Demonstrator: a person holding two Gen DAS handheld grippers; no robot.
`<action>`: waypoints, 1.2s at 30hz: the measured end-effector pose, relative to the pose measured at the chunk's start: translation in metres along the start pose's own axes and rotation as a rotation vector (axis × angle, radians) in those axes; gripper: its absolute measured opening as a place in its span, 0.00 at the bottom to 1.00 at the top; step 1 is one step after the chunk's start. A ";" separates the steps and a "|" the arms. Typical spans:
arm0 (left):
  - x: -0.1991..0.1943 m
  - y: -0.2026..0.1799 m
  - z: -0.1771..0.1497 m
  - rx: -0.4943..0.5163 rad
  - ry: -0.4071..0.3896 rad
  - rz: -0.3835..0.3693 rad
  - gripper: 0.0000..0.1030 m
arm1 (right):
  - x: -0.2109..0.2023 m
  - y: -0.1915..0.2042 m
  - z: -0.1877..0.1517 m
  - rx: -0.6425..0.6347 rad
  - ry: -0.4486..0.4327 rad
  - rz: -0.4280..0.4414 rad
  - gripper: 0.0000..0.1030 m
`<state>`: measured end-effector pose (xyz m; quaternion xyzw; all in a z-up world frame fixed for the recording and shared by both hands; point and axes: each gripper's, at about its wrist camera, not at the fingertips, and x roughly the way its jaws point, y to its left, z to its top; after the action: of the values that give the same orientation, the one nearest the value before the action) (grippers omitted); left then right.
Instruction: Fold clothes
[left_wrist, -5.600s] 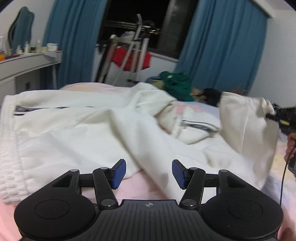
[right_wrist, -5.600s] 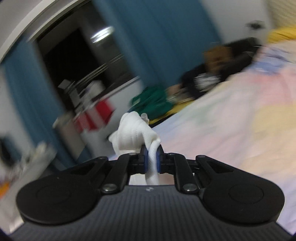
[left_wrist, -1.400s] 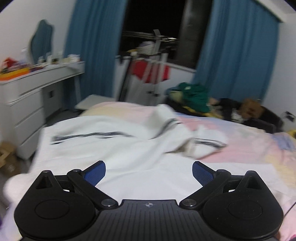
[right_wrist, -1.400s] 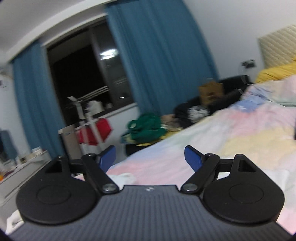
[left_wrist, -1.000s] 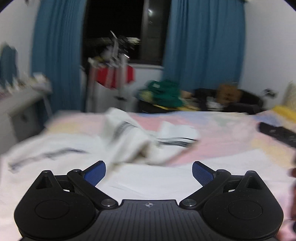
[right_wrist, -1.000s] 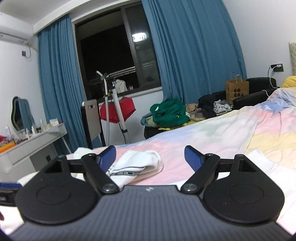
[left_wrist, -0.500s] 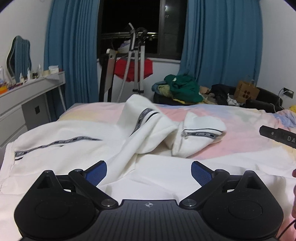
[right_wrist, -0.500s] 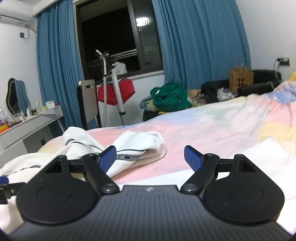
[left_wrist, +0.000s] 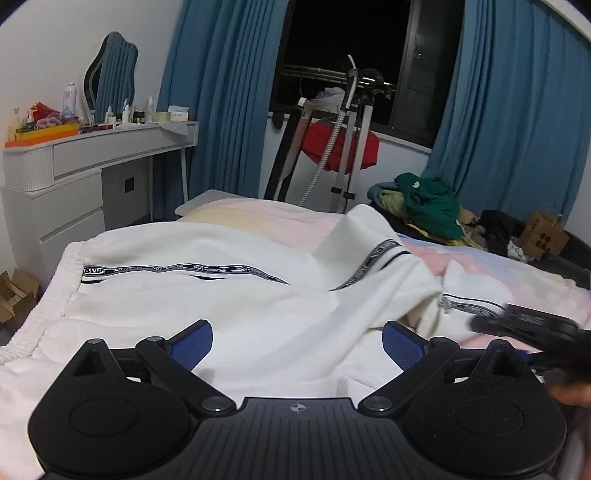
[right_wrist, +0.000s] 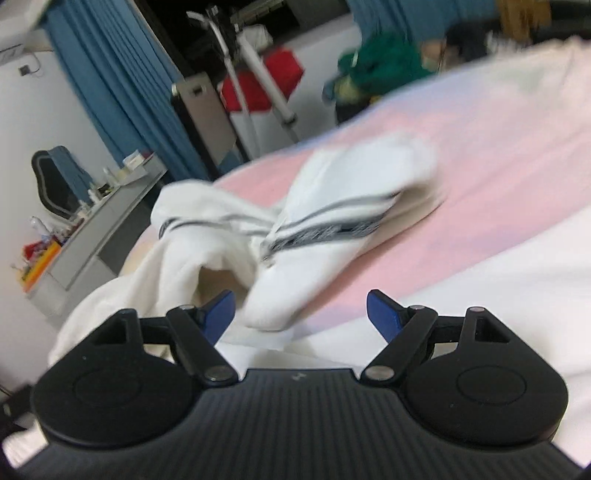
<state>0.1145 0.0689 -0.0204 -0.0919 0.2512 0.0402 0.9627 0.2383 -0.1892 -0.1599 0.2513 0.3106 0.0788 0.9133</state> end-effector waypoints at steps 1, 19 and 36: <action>0.001 0.004 0.000 -0.005 -0.003 0.004 0.97 | 0.014 0.003 -0.002 0.013 0.007 -0.008 0.78; 0.018 -0.018 -0.015 0.144 -0.041 -0.173 0.96 | -0.056 -0.096 0.113 0.324 -0.288 -0.165 0.10; 0.069 -0.085 -0.025 0.353 -0.030 -0.107 0.93 | -0.067 -0.284 0.093 0.584 -0.364 -0.111 0.17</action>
<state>0.1735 -0.0170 -0.0627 0.0658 0.2348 -0.0546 0.9683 0.2380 -0.4922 -0.2059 0.4947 0.1654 -0.1092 0.8462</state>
